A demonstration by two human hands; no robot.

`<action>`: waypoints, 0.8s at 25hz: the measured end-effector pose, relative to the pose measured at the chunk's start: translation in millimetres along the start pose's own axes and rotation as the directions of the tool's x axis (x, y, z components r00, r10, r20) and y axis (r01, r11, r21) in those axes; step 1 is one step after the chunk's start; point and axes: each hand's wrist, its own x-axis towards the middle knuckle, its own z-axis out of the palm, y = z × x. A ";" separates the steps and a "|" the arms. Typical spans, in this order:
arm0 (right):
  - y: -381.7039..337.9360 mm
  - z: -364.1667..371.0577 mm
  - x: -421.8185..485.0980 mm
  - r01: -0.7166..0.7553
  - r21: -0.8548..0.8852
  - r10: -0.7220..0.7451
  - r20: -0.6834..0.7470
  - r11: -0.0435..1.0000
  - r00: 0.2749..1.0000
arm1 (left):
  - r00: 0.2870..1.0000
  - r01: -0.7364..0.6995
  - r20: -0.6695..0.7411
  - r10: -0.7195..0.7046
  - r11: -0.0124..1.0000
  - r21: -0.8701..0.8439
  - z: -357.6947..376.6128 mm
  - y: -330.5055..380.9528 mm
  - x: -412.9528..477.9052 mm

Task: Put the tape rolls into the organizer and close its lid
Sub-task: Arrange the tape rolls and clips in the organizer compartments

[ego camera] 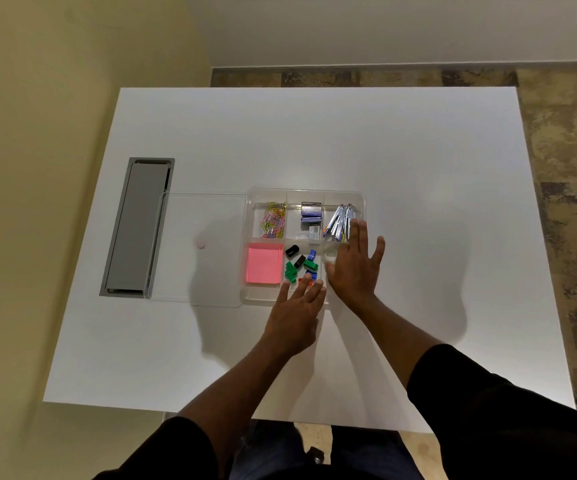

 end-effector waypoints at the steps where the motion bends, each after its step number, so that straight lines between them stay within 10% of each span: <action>1: 0.3 0.5 0.4 0.002 -0.003 -0.002 0.000 1.000 1.000 | 1.000 -0.002 0.004 0.002 1.000 0.003 -0.7 -0.3 0.1; 20: 41.6 -3.3 -45.1 0.110 0.137 -0.082 -0.194 0.984 0.978 | 1.000 -0.010 0.021 0.010 1.000 -0.013 -5.0 -0.8 -3.5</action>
